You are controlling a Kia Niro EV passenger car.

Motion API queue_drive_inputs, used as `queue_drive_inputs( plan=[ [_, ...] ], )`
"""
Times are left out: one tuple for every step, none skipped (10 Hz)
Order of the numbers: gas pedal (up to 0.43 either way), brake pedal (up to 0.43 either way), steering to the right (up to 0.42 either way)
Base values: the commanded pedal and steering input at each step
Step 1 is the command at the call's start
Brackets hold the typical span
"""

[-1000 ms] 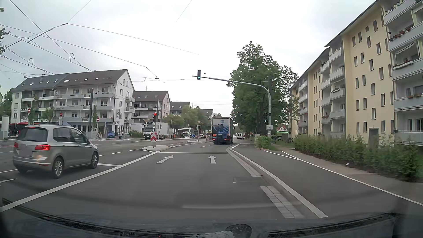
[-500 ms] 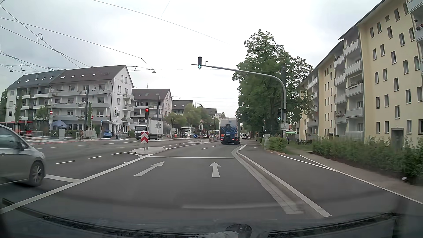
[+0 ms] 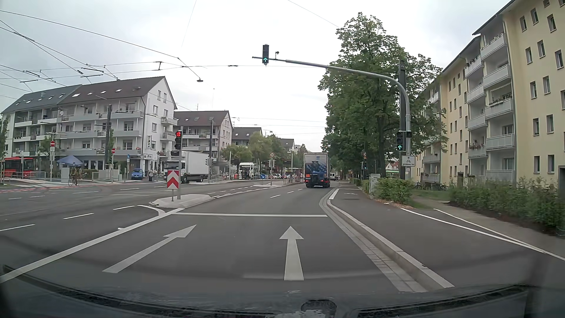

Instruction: Follow the waypoints while adhering to traffic rules and regulations

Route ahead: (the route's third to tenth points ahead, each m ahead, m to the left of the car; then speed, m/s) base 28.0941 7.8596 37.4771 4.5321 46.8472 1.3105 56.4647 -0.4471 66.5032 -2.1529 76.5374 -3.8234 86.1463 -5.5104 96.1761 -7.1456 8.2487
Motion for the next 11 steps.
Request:
queue_drive_inputs(
  plan=[
    [0.059,0.000,-0.006],
    [0.059,0.000,-0.005],
    [0.059,0.000,-0.005],
    [0.059,0.000,-0.001],
    [0.059,0.000,0.001],
    [0.039,0.000,0.001],
    [0.028,0.000,0.003],
    [0.028,0.000,0.005],
    [0.028,0.000,0.011],
    [0.028,0.000,0.018],
    [0.028,0.000,0.023]
  ],
)
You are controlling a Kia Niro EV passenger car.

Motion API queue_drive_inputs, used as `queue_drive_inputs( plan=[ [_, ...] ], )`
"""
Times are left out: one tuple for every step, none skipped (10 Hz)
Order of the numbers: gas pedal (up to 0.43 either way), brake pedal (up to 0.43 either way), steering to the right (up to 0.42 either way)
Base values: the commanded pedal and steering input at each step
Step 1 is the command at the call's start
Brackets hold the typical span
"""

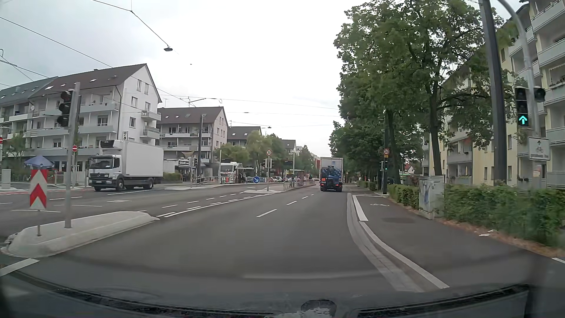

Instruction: Follow the waypoints while adhering to traffic rules and regulations

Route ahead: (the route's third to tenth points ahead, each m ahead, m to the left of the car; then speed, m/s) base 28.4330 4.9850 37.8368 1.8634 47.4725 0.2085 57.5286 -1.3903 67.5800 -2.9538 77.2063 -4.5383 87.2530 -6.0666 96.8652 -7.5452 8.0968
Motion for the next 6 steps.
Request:
queue_drive_inputs(
  plan=[
    [0.028,0.000,0.029],
    [0.028,0.000,0.033],
    [0.028,0.000,0.037],
    [0.028,0.000,0.040],
    [0.028,0.000,0.043],
    [0.039,0.000,0.045]
  ],
)
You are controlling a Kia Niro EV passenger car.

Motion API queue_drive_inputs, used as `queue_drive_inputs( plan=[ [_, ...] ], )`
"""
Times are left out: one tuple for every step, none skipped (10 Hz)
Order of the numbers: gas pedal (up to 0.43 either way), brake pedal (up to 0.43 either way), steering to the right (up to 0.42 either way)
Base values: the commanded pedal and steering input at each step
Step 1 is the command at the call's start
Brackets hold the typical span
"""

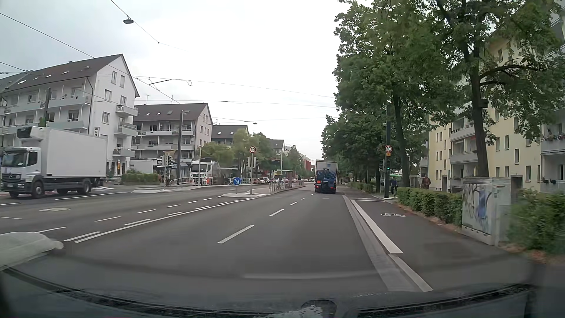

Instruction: Follow the waypoints while adhering to traffic rules and regulations

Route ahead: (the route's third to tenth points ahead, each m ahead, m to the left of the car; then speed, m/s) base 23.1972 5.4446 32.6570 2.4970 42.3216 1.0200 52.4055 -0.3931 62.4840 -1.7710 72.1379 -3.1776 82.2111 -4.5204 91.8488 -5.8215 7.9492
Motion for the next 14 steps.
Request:
queue_drive_inputs(
  plan=[
    [0.039,0.000,0.046],
    [0.039,0.000,0.046],
    [0.039,0.000,0.046],
    [0.039,0.000,0.046],
    [0.039,0.000,0.047],
    [0.039,0.000,0.046],
    [0.039,0.000,0.045],
    [0.039,0.000,0.045],
    [0.039,0.000,0.042],
    [0.039,0.000,0.038],
    [0.039,0.000,0.036],
    [0.039,0.000,0.035],
    [0.039,0.000,0.033],
    [0.039,0.000,0.028]
  ],
)
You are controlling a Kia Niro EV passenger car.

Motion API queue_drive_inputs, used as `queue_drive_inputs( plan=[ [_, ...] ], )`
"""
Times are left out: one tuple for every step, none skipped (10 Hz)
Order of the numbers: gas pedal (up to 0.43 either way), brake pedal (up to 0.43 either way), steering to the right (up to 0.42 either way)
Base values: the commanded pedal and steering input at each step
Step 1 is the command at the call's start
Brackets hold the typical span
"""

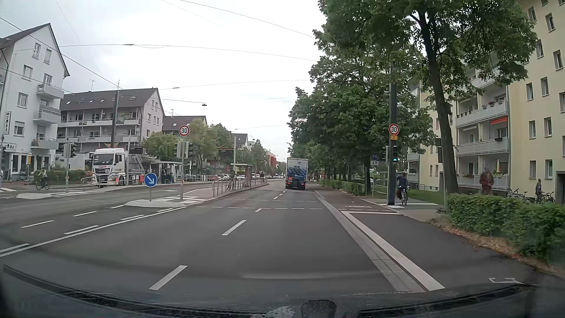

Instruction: Follow the waypoints while adhering to traffic rules and regulations

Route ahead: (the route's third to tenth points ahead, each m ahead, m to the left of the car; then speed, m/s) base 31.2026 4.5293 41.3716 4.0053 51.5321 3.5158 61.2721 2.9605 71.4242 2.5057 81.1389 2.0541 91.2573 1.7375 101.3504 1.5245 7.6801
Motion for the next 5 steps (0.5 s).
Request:
queue_drive_inputs(
  plan=[
    [0.039,0.000,0.024],
    [0.039,0.000,0.019],
    [0.039,0.000,0.014],
    [0.039,0.000,0.009],
    [0.039,0.000,0.006]
  ],
)
